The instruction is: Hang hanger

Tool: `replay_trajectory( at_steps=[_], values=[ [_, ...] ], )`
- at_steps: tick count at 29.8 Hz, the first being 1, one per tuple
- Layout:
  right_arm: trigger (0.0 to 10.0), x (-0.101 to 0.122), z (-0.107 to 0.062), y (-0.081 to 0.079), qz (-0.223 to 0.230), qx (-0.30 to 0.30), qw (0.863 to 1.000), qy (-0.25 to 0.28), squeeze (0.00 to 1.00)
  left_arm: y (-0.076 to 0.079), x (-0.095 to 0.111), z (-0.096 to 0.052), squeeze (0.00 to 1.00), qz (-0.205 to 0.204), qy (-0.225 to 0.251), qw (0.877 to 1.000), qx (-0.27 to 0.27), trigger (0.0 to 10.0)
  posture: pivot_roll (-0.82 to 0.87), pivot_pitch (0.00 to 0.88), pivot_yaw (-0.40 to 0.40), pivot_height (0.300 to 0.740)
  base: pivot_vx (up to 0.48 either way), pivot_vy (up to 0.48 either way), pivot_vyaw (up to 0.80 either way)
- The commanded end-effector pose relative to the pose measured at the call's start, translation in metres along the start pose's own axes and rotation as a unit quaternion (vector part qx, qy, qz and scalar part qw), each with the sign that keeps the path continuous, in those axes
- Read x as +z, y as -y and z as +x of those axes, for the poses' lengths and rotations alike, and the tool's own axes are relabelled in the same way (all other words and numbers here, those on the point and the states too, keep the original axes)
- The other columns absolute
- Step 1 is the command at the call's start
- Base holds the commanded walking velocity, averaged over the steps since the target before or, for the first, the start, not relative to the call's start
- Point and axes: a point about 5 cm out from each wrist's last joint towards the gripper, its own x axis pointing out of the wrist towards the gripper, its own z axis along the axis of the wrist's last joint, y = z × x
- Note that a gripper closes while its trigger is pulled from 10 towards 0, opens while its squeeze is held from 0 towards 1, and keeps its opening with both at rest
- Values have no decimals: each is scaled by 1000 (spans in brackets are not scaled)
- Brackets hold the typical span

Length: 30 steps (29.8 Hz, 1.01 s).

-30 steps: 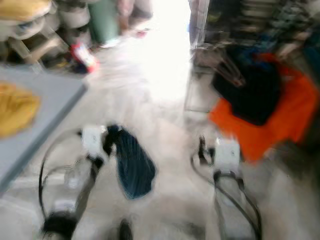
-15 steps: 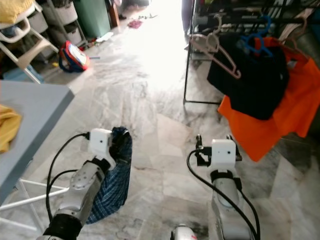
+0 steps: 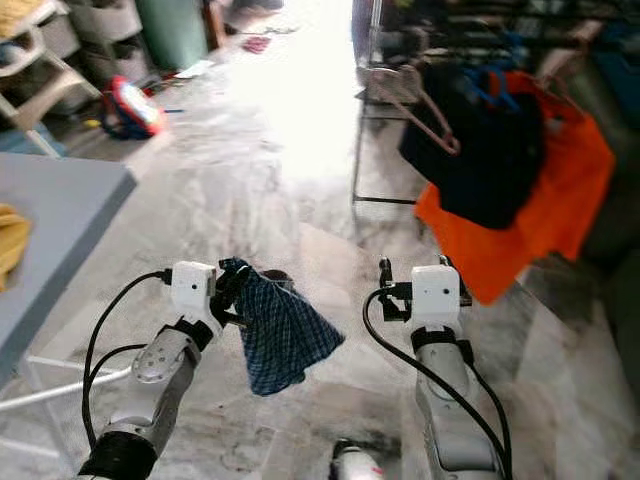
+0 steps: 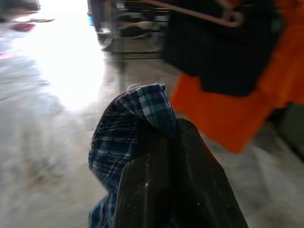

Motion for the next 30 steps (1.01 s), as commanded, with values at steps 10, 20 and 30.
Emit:
replay_trajectory(
  at_steps=[10, 20, 30],
  values=[
    [10000, 1, -2, -1, -2, 6, 1000, -1, 0, 1, 8, 3, 0, 3, 19, 1000, -18, 10000, -131, 171, 28, 740, 0, 0, -326],
    [10000, 1, -3, 2, -5, 4, 1000, -2, 0, 6, 15, 8, 0, -4, 32, 999, -27, 10000, -137, 162, 21, 740, 266, 0, 0],
    [10000, 3, -1, 3, -7, 7, 1000, 0, 0, 8, 14, 10, 0, -8, 32, 999, -28, 10000, -143, 151, 11, 740, 285, 0, -408]
  ],
)
